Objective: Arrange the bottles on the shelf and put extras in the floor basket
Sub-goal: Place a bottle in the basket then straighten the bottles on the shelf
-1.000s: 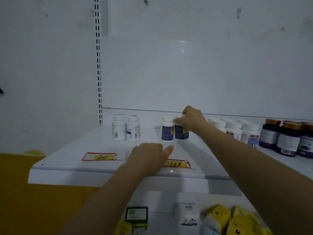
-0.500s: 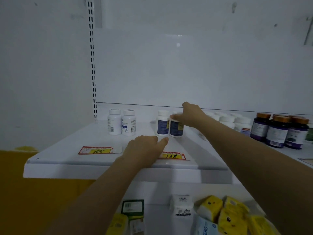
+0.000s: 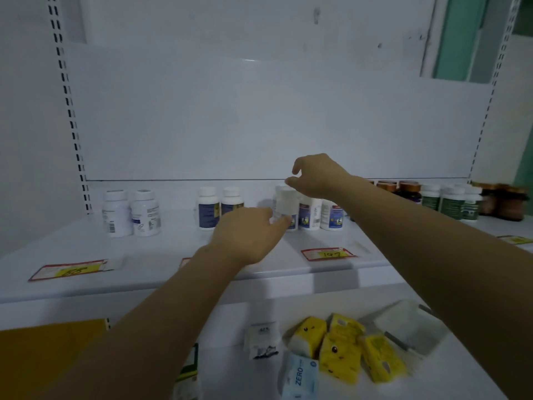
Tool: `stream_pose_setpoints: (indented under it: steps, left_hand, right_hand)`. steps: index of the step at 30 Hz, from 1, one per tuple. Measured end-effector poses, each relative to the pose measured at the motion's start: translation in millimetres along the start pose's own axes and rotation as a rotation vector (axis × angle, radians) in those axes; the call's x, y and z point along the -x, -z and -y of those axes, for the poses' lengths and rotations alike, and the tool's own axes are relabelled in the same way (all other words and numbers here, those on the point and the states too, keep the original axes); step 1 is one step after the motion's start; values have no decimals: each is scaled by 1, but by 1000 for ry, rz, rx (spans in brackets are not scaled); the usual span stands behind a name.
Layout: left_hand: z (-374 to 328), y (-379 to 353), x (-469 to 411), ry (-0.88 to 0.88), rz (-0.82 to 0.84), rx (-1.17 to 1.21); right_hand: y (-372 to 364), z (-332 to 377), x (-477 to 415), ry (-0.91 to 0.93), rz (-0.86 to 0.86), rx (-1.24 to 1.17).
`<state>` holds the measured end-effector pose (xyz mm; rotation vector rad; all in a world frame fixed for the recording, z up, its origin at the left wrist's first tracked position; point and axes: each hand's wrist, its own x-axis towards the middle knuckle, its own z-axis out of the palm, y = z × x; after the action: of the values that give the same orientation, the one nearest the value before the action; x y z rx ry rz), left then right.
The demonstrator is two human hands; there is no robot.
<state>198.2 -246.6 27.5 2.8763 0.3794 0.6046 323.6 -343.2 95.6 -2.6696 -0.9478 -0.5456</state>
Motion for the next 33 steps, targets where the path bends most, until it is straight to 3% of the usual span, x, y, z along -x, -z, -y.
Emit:
stream_pose_setpoints:
  steps: [8,16,20,28,33]
  left_hand:
    - [-52,-40,-21,56,55,-125]
    - [-52,-59,-10,239,36,-88]
    - [-56,-60,-6,277,34,-63]
    - [-52,-58,-8,326,52,71]
    - [-56,-43,-10,334,-108,290]
  right_hand:
    - [-1,-68,-4,76,61,16]
    - [-28,-43,-23,284,68,30]
    - [-44,-27,-27,278,62,119]
    - [-44,-20,-32,255,20,11]
    - [-10,-26,-23,304,58,-264]
